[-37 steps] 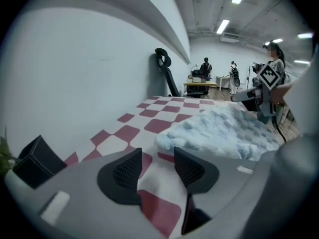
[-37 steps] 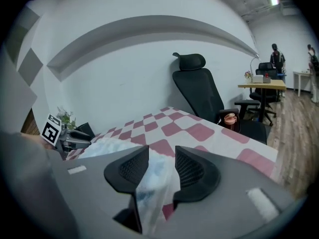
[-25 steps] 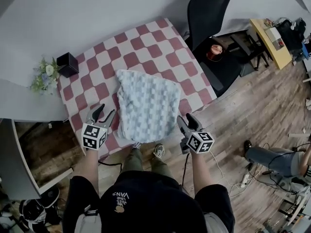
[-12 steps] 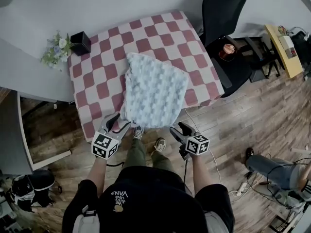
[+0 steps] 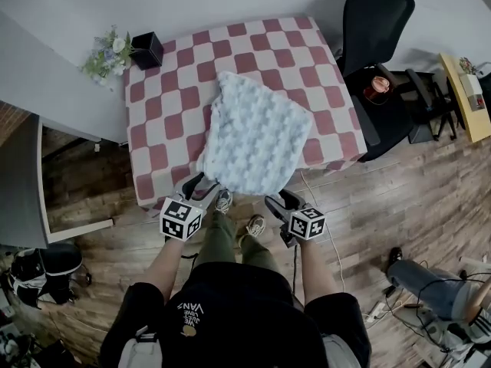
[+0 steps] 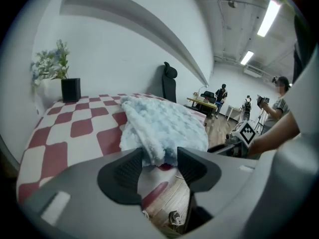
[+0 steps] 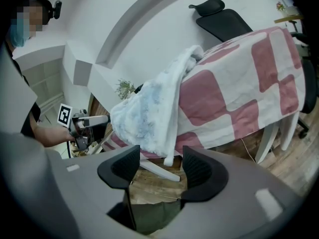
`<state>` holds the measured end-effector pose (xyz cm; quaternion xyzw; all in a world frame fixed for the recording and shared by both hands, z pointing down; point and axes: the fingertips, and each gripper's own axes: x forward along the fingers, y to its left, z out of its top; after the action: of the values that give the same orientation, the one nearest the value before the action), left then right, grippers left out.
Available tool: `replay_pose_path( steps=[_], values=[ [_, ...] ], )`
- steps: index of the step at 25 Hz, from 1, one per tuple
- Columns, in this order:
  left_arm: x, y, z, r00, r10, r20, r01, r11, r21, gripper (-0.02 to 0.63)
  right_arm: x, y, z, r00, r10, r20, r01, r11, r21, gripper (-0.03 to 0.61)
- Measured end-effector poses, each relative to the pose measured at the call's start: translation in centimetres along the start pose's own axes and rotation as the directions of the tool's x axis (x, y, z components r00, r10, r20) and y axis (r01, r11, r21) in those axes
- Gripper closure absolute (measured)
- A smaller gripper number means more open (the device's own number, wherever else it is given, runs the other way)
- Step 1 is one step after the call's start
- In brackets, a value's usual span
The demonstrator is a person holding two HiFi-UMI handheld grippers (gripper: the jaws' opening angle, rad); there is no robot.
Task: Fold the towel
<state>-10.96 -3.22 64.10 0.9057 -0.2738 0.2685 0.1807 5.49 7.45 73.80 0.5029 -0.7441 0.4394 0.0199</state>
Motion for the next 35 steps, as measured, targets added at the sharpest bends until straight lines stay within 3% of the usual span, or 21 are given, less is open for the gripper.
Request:
replay_pose_path(
  steps=[4,8,10,13,17,21,26,30,35],
  values=[
    [0.7,0.8,0.1,0.999,0.019,0.026,-0.015,0.991,-0.135,0.397,0.8,0.8,-0.4,0.999,0.036,-0.01,-0.036,0.999,-0.018,0.316],
    [1.0,1.0,0.5,0.996,-0.022,0.081,0.044,0.96,-0.276,0.408,1.0,0.9,-0.3,0.998,0.061,0.002,-0.061,0.998,-0.028,0.346],
    [0.8,1.2,0.6,0.994,-0.045,0.098,0.072,0.95,-0.303,0.452,1.2,0.9,-0.2,0.998,0.062,0.007,-0.062,0.998,-0.032,0.367],
    [0.6,1.3,0.4,0.994,-0.063,0.089,0.087,0.953,-0.29,0.528,1.6,0.8,-0.3,0.998,0.062,0.008,-0.061,0.997,-0.038,0.367],
    [0.6,1.4,0.5,0.993,-0.074,0.095,0.1,0.948,-0.303,0.569,1.9,0.7,-0.2,0.998,0.059,0.018,-0.059,0.997,-0.043,0.373],
    [0.2,1.2,1.1,0.986,-0.102,0.134,0.141,0.934,-0.328,0.575,1.4,0.6,0.4,0.998,0.047,0.046,-0.045,0.998,-0.051,0.518],
    [-1.8,2.4,2.4,0.98,-0.112,0.163,0.159,0.934,-0.32,0.578,-0.4,1.2,1.7,0.996,0.054,0.066,-0.052,0.998,-0.034,0.543],
    [-2.8,3.0,4.0,0.976,-0.149,0.159,0.189,0.942,-0.278,0.578,-2.8,2.5,4.5,0.986,0.117,0.122,-0.116,0.993,-0.015,0.546],
    [-4.4,4.1,7.9,0.96,-0.222,0.171,0.255,0.944,-0.209,0.58,-6.9,5.6,10.5,0.955,0.234,0.18,-0.218,0.971,-0.101,0.548]
  ],
)
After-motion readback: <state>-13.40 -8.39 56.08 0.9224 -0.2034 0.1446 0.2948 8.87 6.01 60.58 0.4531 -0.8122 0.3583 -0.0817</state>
